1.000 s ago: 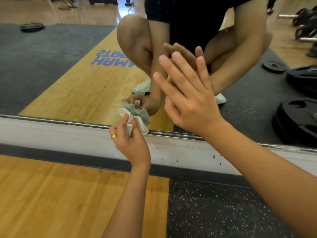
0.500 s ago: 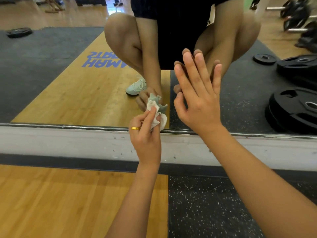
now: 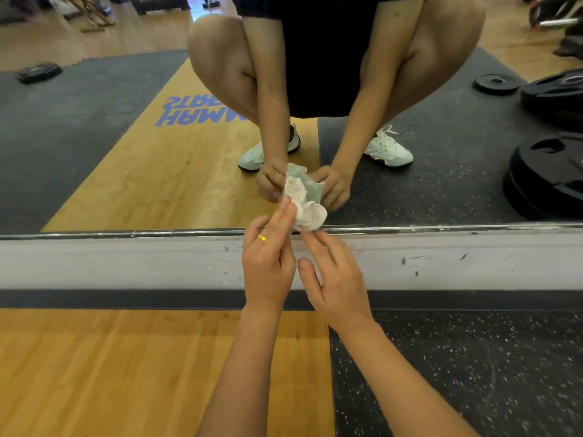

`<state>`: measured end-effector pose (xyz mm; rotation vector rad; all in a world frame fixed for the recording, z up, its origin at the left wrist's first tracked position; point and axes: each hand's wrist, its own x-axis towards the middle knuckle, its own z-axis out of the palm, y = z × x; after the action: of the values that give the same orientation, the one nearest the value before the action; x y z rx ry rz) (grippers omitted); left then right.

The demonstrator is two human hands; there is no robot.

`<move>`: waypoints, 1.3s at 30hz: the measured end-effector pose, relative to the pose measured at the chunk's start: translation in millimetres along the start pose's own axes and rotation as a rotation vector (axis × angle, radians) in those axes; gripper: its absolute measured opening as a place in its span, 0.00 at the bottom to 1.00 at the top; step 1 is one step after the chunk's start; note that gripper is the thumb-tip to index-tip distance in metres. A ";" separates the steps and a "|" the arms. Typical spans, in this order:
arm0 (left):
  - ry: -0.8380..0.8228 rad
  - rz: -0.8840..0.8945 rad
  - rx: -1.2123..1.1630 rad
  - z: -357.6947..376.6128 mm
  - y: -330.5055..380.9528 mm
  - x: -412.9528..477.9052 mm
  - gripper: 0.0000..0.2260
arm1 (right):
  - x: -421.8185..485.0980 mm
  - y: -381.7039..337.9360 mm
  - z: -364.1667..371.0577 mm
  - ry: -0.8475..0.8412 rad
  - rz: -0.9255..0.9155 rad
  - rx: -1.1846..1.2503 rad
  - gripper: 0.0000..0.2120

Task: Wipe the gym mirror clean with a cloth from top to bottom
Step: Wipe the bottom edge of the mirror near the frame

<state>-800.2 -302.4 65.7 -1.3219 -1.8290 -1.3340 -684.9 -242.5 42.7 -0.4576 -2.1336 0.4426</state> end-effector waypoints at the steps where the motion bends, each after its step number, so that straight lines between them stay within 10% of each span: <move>1: -0.001 0.029 0.020 -0.4 -2.7 -0.8 0.17 | 2.4 -1.0 2.1 0.002 0.043 0.018 0.22; 10: 0.105 0.125 0.231 -11.5 -27.7 2.7 0.14 | 50.3 -39.2 23.4 0.283 0.497 0.276 0.23; 22: 0.037 0.541 0.403 -3.5 -75.7 61.6 0.24 | 44.9 -19.4 25.1 0.539 0.571 0.196 0.11; 31: 0.108 0.556 0.429 12.5 -84.9 60.6 0.27 | 31.2 -29.0 45.8 0.338 0.364 0.153 0.11; 39: 0.130 0.554 0.434 13.9 -87.9 59.3 0.27 | 36.5 -9.1 26.6 0.550 0.570 0.174 0.11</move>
<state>-901.6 -269.4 73.0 -1.3267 -1.4084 -0.6683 -728.1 -236.8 57.7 -0.9681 -1.4028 0.7175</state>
